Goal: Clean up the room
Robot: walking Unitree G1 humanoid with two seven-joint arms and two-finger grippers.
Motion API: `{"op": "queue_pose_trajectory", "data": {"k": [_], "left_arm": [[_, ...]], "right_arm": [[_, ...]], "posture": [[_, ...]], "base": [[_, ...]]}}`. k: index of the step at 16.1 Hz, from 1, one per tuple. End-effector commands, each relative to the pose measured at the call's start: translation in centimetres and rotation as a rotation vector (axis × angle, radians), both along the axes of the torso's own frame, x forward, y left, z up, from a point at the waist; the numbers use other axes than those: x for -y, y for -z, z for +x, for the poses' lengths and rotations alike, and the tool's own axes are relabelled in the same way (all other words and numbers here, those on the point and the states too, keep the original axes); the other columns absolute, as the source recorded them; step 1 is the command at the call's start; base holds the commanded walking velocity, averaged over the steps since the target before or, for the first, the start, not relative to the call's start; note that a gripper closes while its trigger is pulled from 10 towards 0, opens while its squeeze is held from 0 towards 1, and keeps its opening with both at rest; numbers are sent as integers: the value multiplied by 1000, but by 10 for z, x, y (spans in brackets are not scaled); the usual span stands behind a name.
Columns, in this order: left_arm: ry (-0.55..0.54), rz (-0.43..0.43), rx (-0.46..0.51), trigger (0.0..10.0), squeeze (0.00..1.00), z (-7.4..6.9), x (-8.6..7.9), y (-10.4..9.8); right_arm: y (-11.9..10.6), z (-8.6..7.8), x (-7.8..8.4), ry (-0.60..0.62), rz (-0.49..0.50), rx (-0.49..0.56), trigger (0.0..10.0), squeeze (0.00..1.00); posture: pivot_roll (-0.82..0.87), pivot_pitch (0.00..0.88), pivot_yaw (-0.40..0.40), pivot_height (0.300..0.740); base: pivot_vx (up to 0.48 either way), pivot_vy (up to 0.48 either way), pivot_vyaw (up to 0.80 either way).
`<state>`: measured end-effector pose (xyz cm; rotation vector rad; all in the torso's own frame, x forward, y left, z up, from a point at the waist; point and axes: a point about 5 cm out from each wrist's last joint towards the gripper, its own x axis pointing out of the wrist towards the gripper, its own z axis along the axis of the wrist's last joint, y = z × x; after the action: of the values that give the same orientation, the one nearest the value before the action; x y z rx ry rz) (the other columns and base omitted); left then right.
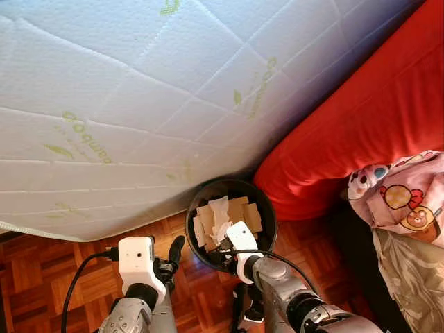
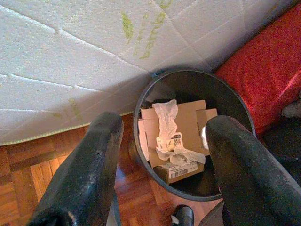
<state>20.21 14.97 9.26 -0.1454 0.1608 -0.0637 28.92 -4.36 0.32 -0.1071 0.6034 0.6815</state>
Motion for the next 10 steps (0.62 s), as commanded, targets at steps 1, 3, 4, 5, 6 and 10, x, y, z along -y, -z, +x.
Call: {"op": "queue_pose_trajectory", "data": {"k": [1, 3, 4, 5, 6, 10], "left_arm": [[5, 8, -36, 10000, 0, -6, 2, 5], [7, 8, -37, 10000, 0, -6, 3, 5], [8, 8, -37, 10000, 0, -7, 3, 5], [8, 8, -37, 10000, 0, -7, 3, 5], [8, 8, -37, 10000, 0, -7, 3, 5], [10, 11, -37, 10000, 0, -7, 3, 5]], "right_arm": [[8, -7, 3, -25, -60, 7, 10000, 1000], [4, -3, 3, -45, -118, 79, 10000, 1000], [-5, 5, 2, -11, -78, 126, 10000, 1000], [-11, 10, 1, 24, -30, 138, 10000, 1000], [-13, 11, 1, 36, -16, 142, 10000, 1000], [-7, 9, 5, 25, -90, 129, 10000, 1000]], "posture": [[269, 505, -153, 646], [269, 505, -153, 646], [269, 510, -151, 646], [268, 513, -150, 646], [268, 513, -150, 646], [267, 511, -148, 646]], "base": [[0, 0, 0], [0, 0, 0], [0, 0, 0], [0, 0, 0], [0, 0, 0], [0, 0, 0]]}}
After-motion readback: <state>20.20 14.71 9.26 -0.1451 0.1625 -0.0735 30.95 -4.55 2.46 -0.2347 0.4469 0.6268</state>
